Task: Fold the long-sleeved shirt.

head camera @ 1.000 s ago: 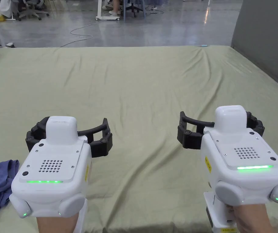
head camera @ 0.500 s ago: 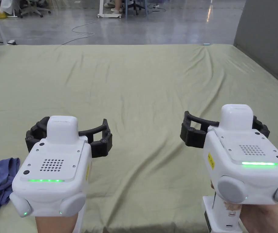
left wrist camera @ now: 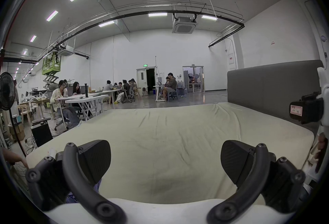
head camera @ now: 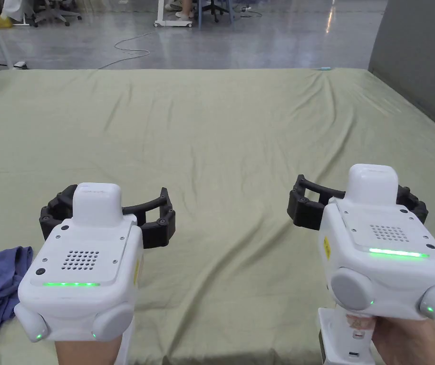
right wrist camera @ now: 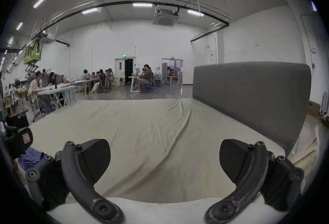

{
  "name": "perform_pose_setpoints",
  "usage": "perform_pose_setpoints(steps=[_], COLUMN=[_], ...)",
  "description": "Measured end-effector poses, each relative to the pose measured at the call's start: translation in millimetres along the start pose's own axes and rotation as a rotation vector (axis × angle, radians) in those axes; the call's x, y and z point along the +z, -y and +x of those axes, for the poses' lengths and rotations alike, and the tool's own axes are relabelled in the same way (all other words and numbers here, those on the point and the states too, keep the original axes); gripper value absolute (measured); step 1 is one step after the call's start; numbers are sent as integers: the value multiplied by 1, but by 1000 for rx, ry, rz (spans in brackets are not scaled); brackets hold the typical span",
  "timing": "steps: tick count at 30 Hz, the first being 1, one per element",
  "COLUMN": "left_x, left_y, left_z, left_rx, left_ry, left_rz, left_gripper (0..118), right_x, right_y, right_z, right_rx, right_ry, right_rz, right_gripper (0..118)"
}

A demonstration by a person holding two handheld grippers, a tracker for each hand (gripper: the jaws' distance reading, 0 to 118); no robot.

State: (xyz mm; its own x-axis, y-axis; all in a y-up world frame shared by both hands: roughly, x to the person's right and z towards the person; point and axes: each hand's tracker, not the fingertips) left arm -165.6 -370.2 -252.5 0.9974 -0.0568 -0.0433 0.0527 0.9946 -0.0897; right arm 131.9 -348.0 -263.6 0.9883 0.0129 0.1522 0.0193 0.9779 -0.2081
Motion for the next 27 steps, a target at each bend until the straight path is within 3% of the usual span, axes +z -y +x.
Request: perform_pose_setpoints(steps=[4,7,9,11,14,27], left_x=[0,0,0,0,0,-2], left_y=[-1,0,0,1,0,-3], left_z=[0,0,0,-1,-2,2], left_rx=[2,8,11,9,5,0], left_ry=[0,3,3,4,-16,14], left_rz=[4,2,1,-1,-6,11], left_gripper=[118,118,118,118,118,118], right_x=[0,1,4,5,7,4], right_y=[3,6,8,8,5,7], right_z=[4,8,12,14,14,10], right_rx=[19,-8,-69,-91,-32,14], right_ry=[-137,-174,-206,-204,-193,-172], right_rz=[-21,-14,12,64,111,82], right_gripper=[118,118,118,118,118,118])
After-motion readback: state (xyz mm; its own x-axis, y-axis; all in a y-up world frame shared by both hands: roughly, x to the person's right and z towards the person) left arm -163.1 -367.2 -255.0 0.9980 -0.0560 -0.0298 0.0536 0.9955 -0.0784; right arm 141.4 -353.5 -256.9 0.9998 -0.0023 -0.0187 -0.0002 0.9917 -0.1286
